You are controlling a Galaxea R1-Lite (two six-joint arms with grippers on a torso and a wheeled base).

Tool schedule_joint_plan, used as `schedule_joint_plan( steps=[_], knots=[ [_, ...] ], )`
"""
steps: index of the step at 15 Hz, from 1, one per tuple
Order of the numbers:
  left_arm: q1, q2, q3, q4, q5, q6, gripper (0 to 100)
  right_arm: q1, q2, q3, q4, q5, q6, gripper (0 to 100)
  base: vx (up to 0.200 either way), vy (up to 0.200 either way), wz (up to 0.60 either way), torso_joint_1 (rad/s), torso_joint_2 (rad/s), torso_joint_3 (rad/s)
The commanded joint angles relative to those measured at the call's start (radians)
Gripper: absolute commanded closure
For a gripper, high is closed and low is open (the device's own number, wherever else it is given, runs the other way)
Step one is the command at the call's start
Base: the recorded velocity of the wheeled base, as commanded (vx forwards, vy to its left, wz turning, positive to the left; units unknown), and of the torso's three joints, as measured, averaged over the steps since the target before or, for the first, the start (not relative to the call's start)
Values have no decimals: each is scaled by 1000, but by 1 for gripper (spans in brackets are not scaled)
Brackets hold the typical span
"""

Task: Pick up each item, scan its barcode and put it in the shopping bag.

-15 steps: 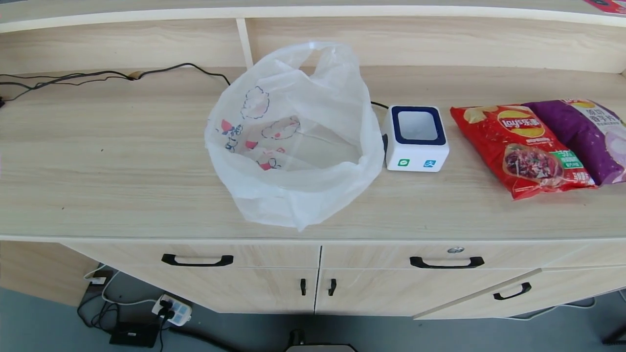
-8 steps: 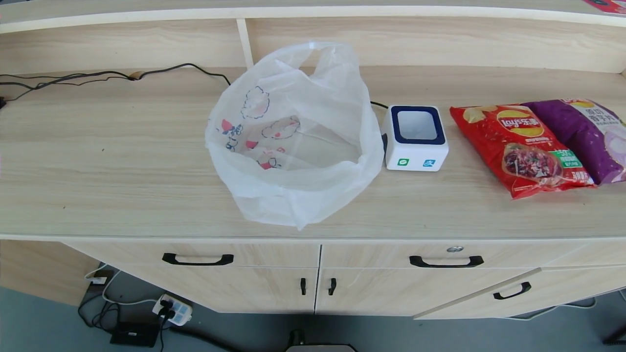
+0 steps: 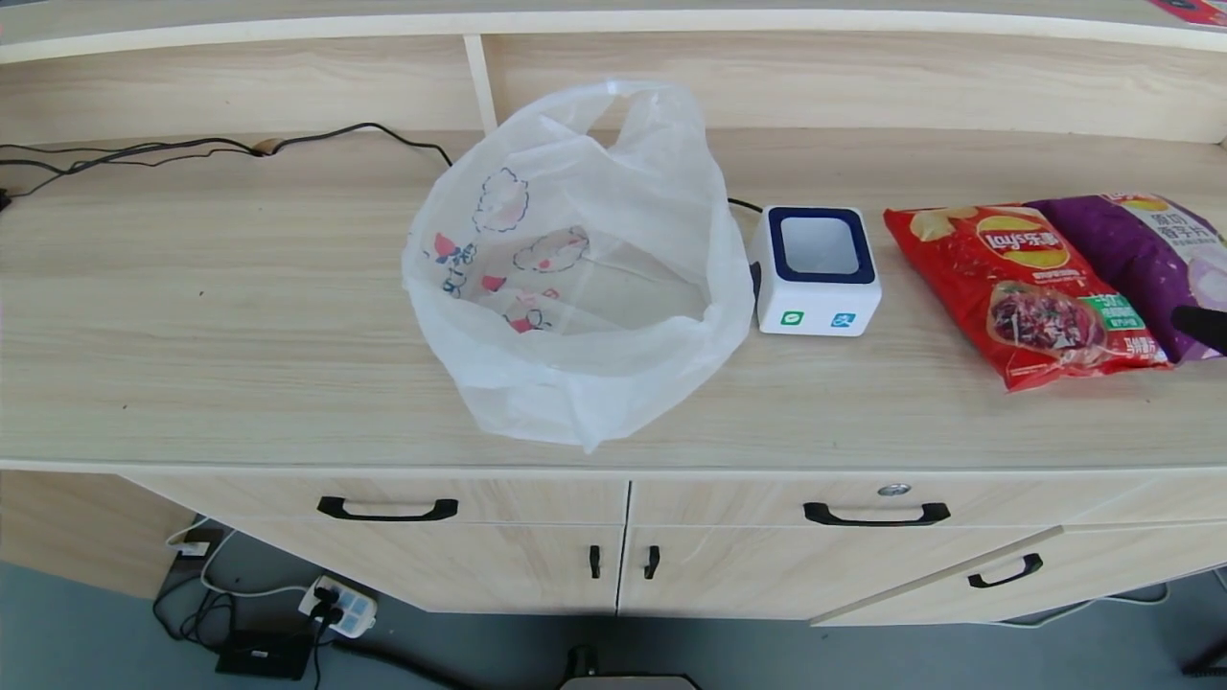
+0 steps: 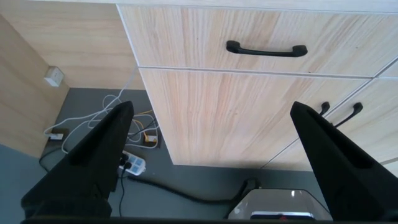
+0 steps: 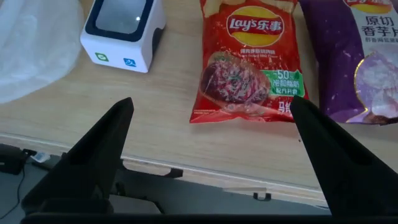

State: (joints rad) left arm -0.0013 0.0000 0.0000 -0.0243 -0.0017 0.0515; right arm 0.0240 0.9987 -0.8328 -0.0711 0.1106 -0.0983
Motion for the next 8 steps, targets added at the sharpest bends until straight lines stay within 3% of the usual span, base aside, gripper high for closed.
schedule_joint_plan(
  steps=[1, 5, 8],
  knots=[
    [0, 2, 0, 0, 0, 1, 0, 1, 193, -115, 11, 18, -1, 0, 0, 0, 0, 0, 0, 0],
    [0, 2, 0, 1, 0, -1, 0, -24, 302, -258, 171, 73, -3, 0, 0, 0, 0, 0, 0, 0],
    [0, 2, 0, 0, 0, -1, 0, -78, 374, -332, 180, 109, -4, 0, 0, 0, 0, 0, 0, 0]
  ],
)
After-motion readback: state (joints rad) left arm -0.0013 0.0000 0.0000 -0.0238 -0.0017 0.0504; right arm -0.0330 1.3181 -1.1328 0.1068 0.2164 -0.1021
